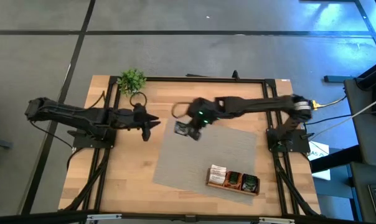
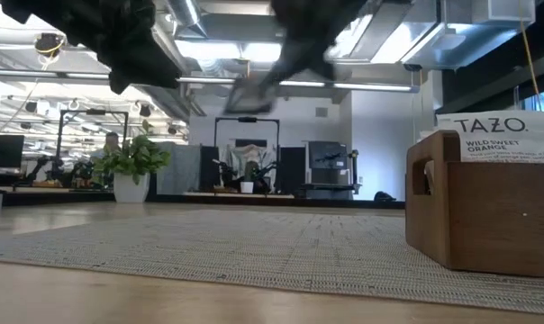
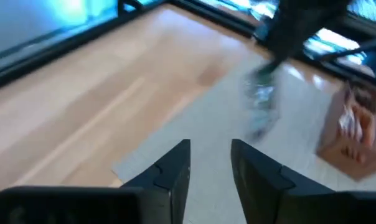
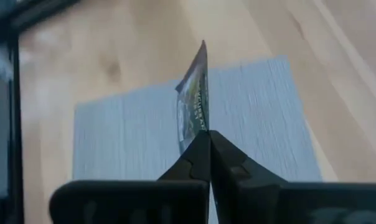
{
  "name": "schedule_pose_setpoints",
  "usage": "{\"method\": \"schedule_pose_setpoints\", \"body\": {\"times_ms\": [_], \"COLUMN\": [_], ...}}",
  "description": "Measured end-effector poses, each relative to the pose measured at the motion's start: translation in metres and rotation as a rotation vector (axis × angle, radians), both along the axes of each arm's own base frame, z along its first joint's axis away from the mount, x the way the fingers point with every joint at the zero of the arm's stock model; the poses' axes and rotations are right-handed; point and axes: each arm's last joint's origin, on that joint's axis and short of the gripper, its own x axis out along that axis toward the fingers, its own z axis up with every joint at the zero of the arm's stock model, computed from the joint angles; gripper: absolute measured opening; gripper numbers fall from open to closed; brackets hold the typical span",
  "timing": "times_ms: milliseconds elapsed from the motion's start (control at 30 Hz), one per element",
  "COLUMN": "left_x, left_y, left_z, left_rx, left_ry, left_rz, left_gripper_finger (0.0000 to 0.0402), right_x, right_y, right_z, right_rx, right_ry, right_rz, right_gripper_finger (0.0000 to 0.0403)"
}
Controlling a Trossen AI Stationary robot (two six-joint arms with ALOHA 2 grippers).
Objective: Pick & Place Tea
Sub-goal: Put the black tea bag into the right compartment of the wooden organizer
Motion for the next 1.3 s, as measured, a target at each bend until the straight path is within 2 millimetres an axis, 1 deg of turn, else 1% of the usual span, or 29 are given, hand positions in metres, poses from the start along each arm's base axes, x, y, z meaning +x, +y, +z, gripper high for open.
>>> {"method": "schedule_pose_setpoints", "body": {"times_ms": [100,167,233,300,400,500,567,667,733,800,867,967,1100,1233,1300], "left_x": [-0.004,-0.004,-0.004,-0.003,-0.002,-0.001,0.000,0.002,0.004,0.005,0.007,0.010,0.015,0.019,0.021], "left_y": [0.001,0.001,0.001,0.001,0.001,0.001,0.001,0.000,0.000,0.000,0.000,0.000,0.000,-0.001,-0.001], "left_z": [0.004,0.005,0.005,0.004,0.003,0.001,0.000,-0.002,-0.004,-0.006,-0.008,-0.012,-0.019,-0.026,-0.029], "left_rx": [-0.031,-0.054,-0.063,-0.073,-0.100,-0.107,-0.073,-0.049,-0.047,-0.045,-0.045,-0.042,-0.056,-0.054,-0.063], "left_ry": [-0.045,-0.059,-0.057,-0.059,-0.060,-0.051,-0.033,-0.009,-0.003,0.015,0.023,0.051,0.083,0.121,0.136], "left_rz": [0.050,0.064,0.068,0.073,0.085,0.089,0.073,0.062,0.063,0.062,0.063,0.064,0.074,0.077,0.084], "left_gripper_finger": [0.0112,0.0111,0.0112,0.0111,0.0112,0.0111,0.0112,0.0111,0.0112,0.0111,0.0112,0.0111,0.0111,0.0112,0.0111], "right_x": [-0.031,-0.053,-0.077,-0.101,-0.137,-0.171,-0.192,-0.223,-0.241,-0.257,-0.269,-0.282,-0.294,-0.302,-0.302], "right_y": [0.027,0.048,0.071,0.094,0.127,0.160,0.181,0.209,0.224,0.233,0.237,0.240,0.243,0.247,0.249], "right_z": [0.029,0.045,0.052,0.054,0.048,0.031,0.021,0.009,0.004,0.001,-0.003,-0.015,-0.028,-0.036,-0.040], "right_rx": [-0.044,-0.037,-0.023,-0.011,0.017,0.054,0.091,0.147,0.161,0.157,0.155,0.111,0.047,0.011,-0.006], "right_ry": [0.003,-0.022,-0.033,-0.041,-0.043,-0.032,-0.039,-0.055,-0.078,-0.093,-0.086,0.010,0.133,0.160,0.167], "right_rz": [0.025,0.034,0.046,0.052,0.059,0.045,0.037,0.005,-0.013,-0.028,-0.049,-0.055,-0.049,-0.059,-0.058], "right_gripper_finger": [0.0001,0.0001,0.0000,0.0000,0.0000,0.0000,0.0000,0.0000,0.0000,0.0000,0.0000,0.0000,0.0000,0.0000,0.0000]}}
